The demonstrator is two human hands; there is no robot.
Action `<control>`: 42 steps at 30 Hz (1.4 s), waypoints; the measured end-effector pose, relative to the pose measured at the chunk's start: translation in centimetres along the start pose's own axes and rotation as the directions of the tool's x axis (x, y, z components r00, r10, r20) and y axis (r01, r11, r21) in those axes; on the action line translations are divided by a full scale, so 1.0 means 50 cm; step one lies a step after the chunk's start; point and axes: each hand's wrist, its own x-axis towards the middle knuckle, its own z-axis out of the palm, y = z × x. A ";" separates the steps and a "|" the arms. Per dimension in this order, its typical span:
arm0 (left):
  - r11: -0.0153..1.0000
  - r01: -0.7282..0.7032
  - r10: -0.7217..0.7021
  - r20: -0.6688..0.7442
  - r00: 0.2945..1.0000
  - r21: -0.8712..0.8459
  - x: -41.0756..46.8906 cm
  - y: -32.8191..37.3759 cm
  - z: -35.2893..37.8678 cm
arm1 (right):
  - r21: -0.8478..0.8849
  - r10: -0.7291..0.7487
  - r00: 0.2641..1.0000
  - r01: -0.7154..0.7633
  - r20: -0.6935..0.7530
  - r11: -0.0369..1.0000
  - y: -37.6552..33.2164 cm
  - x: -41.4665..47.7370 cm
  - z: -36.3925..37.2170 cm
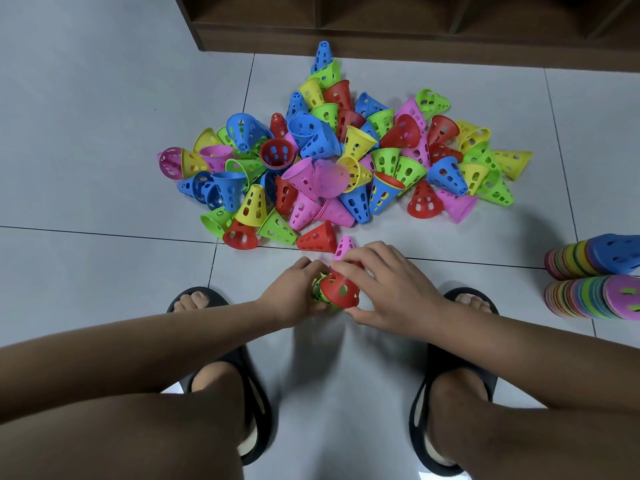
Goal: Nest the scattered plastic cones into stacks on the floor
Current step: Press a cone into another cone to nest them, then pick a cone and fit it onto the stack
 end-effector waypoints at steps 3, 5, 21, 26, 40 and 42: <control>0.991 0.054 -0.056 -0.016 0.998 -0.124 -0.001 0.001 0.000 | -0.065 -0.035 0.998 0.038 0.052 0.997 -0.001 0.016 0.007; 0.987 0.050 -0.052 -0.010 0.999 -0.151 -0.002 0.000 -0.007 | -0.095 -0.049 0.995 0.057 0.092 0.994 0.000 0.025 0.011; 0.851 0.013 0.115 -0.211 0.971 0.525 0.046 -0.085 -0.181 | 0.105 -0.174 0.975 0.160 0.142 0.982 0.020 0.023 0.006; 0.748 -0.037 0.122 -0.082 0.989 0.663 0.071 -0.101 -0.187 | 0.165 -0.271 0.947 0.243 0.171 0.956 0.026 0.014 0.029; 0.670 -0.104 0.120 0.030 0.992 0.735 0.095 -0.127 -0.189 | 0.178 0.164 0.952 -0.214 0.260 0.960 0.113 0.043 0.056; 0.681 -0.090 0.130 0.001 0.991 0.726 0.091 -0.123 -0.193 | 0.183 0.207 0.918 -0.280 0.337 0.943 0.112 0.045 0.061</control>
